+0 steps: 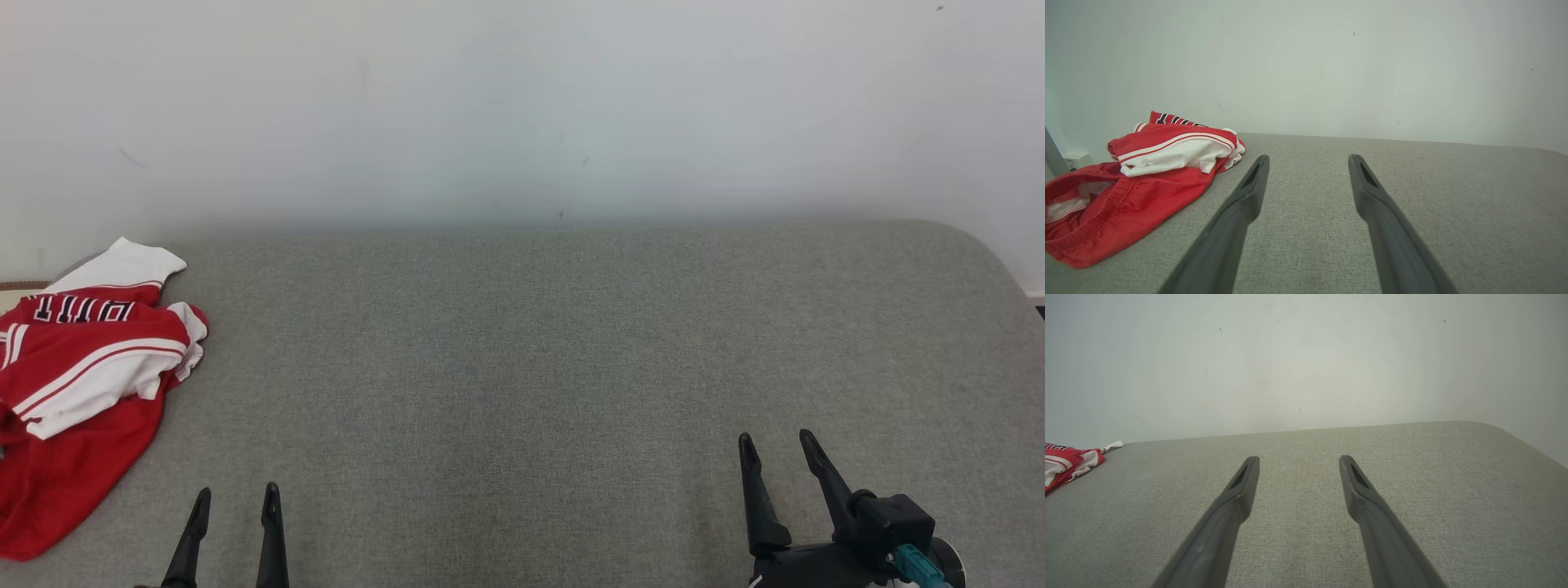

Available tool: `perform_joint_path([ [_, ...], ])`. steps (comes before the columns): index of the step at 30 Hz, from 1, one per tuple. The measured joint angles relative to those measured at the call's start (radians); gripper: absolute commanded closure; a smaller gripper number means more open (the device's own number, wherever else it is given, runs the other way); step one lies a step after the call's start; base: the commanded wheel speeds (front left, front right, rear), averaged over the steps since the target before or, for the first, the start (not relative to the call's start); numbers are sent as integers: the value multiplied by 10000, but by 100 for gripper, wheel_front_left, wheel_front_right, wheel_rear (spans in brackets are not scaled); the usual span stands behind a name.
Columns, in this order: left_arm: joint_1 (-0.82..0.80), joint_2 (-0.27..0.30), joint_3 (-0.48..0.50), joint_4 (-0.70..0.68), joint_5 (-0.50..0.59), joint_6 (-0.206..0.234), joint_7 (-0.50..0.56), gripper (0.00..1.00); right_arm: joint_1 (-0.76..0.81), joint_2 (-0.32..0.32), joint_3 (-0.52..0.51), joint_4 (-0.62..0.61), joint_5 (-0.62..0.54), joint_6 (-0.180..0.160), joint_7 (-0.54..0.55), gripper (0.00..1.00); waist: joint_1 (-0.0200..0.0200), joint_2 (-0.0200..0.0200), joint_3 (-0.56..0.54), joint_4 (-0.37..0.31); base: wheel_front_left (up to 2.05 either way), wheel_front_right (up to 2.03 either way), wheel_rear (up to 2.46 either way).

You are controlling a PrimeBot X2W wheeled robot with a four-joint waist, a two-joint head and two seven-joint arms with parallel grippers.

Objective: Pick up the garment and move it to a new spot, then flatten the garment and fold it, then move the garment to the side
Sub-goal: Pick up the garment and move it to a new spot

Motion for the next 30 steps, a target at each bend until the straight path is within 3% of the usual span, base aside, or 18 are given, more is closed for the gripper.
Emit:
perform_joint_path([
  [18, -11, -36, 167, 128, -59, -238, 0, 0, 18, -2, -27, 23, 111, 0, -6, 0, 0, 0, -12, 142, 0, 0, 0],
  [30, -2, -54, 460, 173, -71, -75, 0, 0, 93, -6, 100, 234, 311, 0, -111, 0, 0, 0, -3, 917, 0, 0, 0],
])
